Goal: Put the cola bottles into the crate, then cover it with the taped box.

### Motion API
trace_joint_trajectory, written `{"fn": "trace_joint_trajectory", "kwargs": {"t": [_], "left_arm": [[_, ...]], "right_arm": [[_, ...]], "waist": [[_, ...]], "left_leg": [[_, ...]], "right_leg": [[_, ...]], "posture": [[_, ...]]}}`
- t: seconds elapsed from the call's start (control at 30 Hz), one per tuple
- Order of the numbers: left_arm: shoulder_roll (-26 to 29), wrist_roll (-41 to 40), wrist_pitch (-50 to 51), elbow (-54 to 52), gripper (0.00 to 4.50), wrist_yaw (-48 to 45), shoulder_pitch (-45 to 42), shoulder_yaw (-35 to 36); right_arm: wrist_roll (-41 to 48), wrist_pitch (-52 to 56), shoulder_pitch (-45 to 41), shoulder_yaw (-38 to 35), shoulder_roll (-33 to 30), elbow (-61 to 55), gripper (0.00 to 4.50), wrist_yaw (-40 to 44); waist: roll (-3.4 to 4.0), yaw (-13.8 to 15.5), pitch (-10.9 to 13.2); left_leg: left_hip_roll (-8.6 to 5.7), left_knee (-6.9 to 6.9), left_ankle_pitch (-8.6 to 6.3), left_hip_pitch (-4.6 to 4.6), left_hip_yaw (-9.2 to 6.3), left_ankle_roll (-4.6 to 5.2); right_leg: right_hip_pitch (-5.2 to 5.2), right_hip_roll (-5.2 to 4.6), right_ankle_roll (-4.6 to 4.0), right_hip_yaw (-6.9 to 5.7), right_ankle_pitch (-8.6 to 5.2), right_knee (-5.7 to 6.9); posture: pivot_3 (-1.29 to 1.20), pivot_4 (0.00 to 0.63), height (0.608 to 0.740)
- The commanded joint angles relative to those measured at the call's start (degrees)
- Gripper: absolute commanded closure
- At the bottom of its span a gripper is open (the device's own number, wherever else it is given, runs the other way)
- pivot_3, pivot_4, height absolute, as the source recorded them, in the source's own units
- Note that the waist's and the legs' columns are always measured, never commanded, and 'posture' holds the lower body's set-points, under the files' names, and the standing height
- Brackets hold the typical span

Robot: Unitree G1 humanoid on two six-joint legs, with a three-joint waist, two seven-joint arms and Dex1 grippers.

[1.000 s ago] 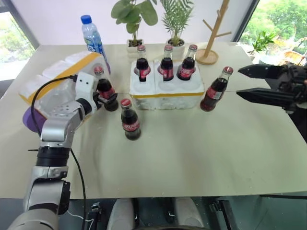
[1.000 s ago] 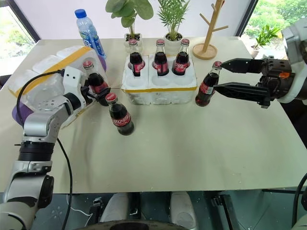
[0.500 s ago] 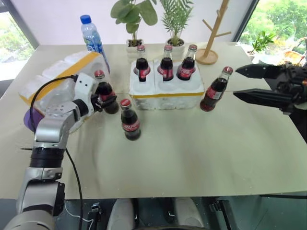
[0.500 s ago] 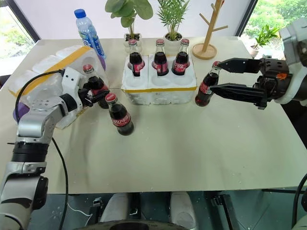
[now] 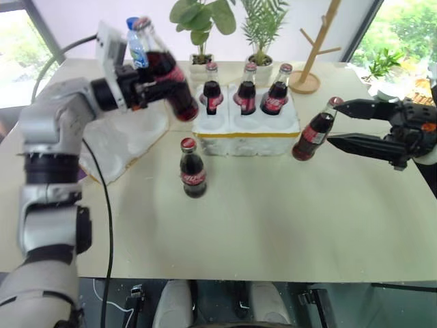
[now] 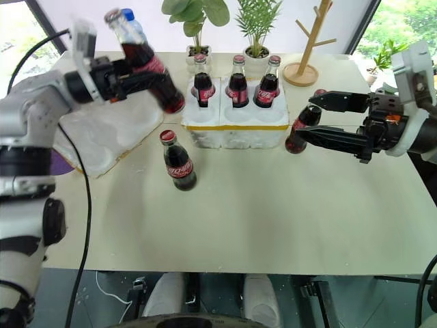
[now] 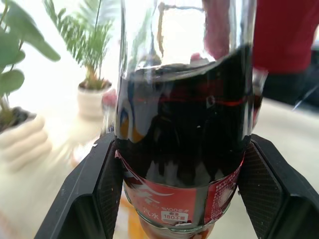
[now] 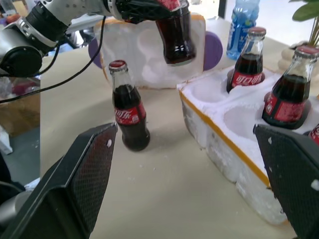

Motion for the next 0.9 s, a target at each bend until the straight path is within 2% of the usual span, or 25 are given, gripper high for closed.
{"fn": "trace_joint_trajectory", "kwargs": {"t": [0.03,0.13,0.37,0.57,0.9], "left_arm": [[-3.88,2.82,-8.67,9.68,1.88,-2.64,-7.38,-0.69],[-8.47,5.38,-14.80,20.09,1.88,-4.63,-12.28,-1.19],[-12.99,9.43,-23.45,32.85,1.88,-6.86,-17.54,-0.48],[-16.36,10.92,-28.67,37.38,1.88,-5.26,-19.50,0.99],[-20.18,12.64,-33.49,39.62,1.88,-1.46,-17.05,2.57]], "right_arm": [[2.39,0.68,1.02,-4.78,-0.01,-3.02,0.00,-2.17],[3.71,1.95,3.75,-7.87,0.15,-5.44,0.00,-4.39],[7.66,5.27,9.41,-14.89,-0.15,-9.65,0.00,-8.54],[10.32,6.24,11.05,-16.39,0.03,-11.11,0.00,-11.74],[13.64,5.92,13.18,-16.81,0.65,-12.32,0.00,-15.67]], "waist": [[0.00,-0.04,0.00],[-0.03,-0.23,0.02],[-0.05,-0.75,0.05],[-0.07,-0.32,0.06],[-0.08,-0.39,0.07]], "left_leg": [[-0.02,0.00,0.00,-0.02,0.01,0.00],[-0.04,0.01,-0.01,-0.16,0.00,0.01],[0.01,-0.07,0.01,-0.25,0.04,-0.01],[0.02,0.00,-0.05,-0.25,0.00,0.08],[0.01,0.00,-0.05,-0.25,-0.01,0.09]], "right_leg": [[-0.01,0.00,0.02,0.01,0.01,-0.03],[-0.12,-0.02,0.04,0.00,0.02,-0.09],[-0.39,0.10,0.04,0.08,0.02,-0.05],[-0.35,0.11,0.03,0.10,0.03,0.00],[-0.36,0.11,0.03,0.13,0.04,0.01]], "posture": [[0.00,0.150,0.740],[0.00,0.150,0.740],[0.00,0.150,0.740],[0.00,0.150,0.740],[0.00,0.150,0.740]]}}
